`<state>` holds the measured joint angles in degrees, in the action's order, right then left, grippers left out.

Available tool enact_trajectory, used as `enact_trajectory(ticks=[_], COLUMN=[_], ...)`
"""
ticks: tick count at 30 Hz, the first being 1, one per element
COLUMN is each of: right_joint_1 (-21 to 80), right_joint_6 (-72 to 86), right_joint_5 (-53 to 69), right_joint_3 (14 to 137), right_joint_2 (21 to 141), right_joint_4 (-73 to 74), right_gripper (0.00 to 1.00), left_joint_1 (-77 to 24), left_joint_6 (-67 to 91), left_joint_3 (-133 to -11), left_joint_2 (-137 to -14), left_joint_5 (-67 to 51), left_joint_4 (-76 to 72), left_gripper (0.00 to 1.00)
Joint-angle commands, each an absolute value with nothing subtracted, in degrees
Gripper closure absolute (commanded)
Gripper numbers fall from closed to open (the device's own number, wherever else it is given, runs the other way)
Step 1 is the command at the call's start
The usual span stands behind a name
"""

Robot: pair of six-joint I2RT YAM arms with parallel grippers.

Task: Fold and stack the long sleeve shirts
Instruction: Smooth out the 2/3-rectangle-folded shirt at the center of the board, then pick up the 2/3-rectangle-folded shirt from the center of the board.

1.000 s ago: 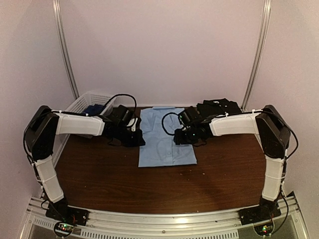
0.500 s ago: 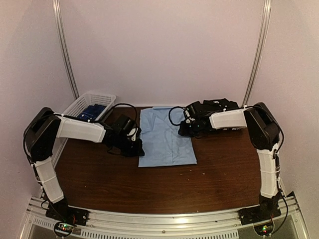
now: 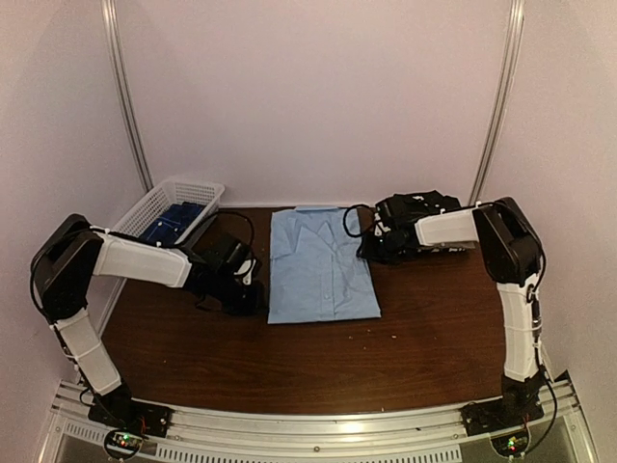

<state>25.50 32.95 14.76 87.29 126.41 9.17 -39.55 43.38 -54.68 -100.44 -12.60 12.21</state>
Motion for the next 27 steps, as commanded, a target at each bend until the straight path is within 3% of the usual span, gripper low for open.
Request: enact_trajectory(ticks=[1,16,27], right_joint_1=[25.8,29.1,34.3], right_joint_6=[32.7,34.6,37.5], right_joint_5=[15.7,17.4,19.0], right_joint_3=[82.0,49.8,41.0], right_joint_2=[118.9,92.2,91.1], right_joint_4=[8.9,2.3,-2.0], right_gripper=[0.63,0.55,0.57], left_joint_1=[-39.8,-41.2,-42.0], left_joint_6=[44.3,47.2,48.5], left_joint_3=[-52.0,-45.3,-44.5], left_joint_2=[-96.2,-90.5,-93.3], left_joint_5=[-11.9,-15.8,-16.0], left_joint_4=[10.5,7.6,4.9], left_gripper=[0.89,0.81,0.75])
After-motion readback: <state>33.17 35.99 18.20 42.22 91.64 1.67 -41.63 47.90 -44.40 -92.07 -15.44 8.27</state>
